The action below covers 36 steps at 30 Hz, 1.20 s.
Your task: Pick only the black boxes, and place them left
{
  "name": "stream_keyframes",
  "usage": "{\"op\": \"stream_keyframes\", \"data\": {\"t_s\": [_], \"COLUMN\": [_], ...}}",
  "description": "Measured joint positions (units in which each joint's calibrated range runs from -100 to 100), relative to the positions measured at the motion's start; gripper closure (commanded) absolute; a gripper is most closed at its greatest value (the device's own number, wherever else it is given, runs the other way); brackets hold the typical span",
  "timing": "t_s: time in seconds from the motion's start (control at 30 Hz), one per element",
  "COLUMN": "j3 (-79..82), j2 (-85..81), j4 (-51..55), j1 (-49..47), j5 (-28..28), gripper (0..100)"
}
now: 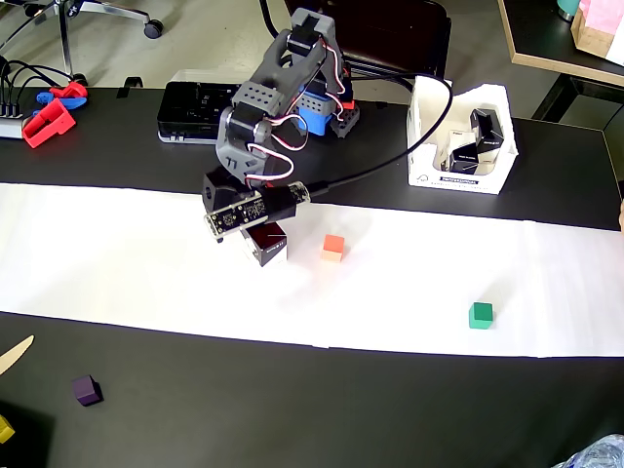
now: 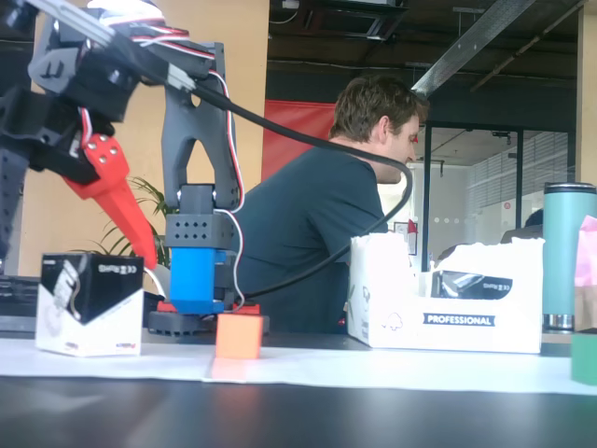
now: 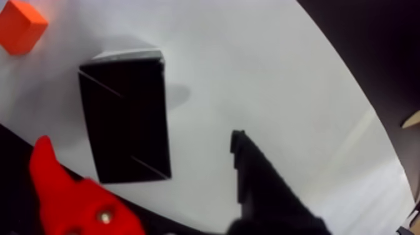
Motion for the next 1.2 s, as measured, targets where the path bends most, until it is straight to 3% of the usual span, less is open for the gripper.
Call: {"op": "stream_keyframes", "data": {"t_s": [0.2, 0.43, 0.57, 0.9, 1.2], "j3": [0.0, 3.4, 6.0, 8.1, 8.2], "j2": [1.6, 1.9, 1.9, 1.9, -4.1], "j4": [0.0, -0.1, -0.1, 0.0, 1.9], "j1": [-1.8, -3.3, -4.6, -9.3, -11.1], "j5": [0.0, -0.4, -3.9, -12.0, -13.3], "gripper": [50, 75, 85, 87, 87]}}
